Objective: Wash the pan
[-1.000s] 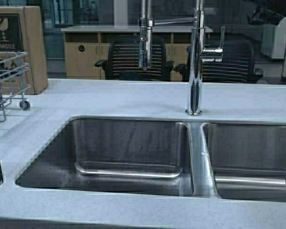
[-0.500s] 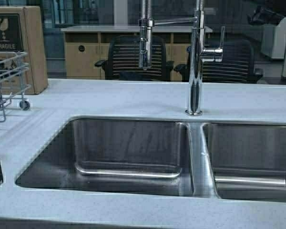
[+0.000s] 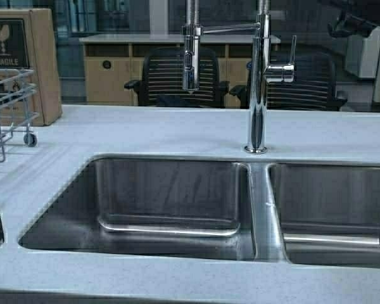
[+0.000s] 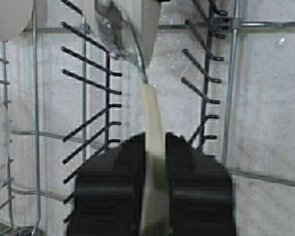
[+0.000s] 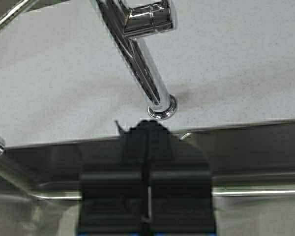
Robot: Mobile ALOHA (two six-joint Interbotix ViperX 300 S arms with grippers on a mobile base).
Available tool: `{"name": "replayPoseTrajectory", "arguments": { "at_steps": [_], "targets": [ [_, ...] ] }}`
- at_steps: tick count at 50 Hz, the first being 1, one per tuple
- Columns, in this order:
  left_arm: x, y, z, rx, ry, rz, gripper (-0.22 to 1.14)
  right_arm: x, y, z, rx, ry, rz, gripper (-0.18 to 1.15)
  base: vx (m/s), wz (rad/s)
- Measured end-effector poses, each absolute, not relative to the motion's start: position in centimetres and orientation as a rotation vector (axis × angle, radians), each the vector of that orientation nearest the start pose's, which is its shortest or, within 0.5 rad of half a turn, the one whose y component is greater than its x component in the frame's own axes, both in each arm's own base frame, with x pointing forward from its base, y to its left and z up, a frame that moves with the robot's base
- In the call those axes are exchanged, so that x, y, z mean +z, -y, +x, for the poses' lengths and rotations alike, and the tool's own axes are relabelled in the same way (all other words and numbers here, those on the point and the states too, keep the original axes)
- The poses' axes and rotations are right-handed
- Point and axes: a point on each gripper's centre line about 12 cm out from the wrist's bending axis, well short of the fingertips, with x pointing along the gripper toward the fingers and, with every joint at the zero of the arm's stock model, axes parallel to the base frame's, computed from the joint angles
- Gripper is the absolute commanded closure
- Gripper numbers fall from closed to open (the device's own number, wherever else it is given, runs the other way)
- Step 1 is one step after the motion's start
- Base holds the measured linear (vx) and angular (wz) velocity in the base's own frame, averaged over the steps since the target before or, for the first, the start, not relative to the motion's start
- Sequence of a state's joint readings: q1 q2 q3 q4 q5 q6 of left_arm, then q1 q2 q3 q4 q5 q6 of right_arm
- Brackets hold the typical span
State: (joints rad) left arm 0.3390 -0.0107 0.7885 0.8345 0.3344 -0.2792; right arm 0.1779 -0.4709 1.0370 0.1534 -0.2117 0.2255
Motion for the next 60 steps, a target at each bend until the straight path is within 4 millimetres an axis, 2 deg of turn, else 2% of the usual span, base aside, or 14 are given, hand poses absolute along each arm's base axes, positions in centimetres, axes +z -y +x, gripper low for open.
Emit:
{"name": "replayPoseTrajectory", "arguments": {
  "at_steps": [6,19,24,48,60],
  "targets": [
    [12.1,-13.8,30.2,0.274,-1.129,0.384,0.8,21.8,-4.6,27.7,0.075,-0.382,0.334,0.91,0.0,0.0],
    [12.5,-13.9,30.4,0.307,-1.107,0.338,0.12,21.8,-4.6,27.8,0.075,-0.382,0.334,0.91,0.0,0.0],
    [13.0,-14.1,30.5,0.316,-1.091,0.331,-0.03,21.8,-4.6,27.7,0.075,-0.381,0.333,0.91,0.0,0.0],
    [13.5,-14.1,30.6,0.336,-1.073,0.286,-0.05,21.8,-4.6,27.8,0.076,-0.382,0.331,0.91,0.0,0.0],
    [17.1,-12.9,31.7,0.327,-0.958,0.317,-0.05,21.8,-4.6,27.8,0.075,-0.382,0.333,0.91,0.0,0.0]
  ]
}}
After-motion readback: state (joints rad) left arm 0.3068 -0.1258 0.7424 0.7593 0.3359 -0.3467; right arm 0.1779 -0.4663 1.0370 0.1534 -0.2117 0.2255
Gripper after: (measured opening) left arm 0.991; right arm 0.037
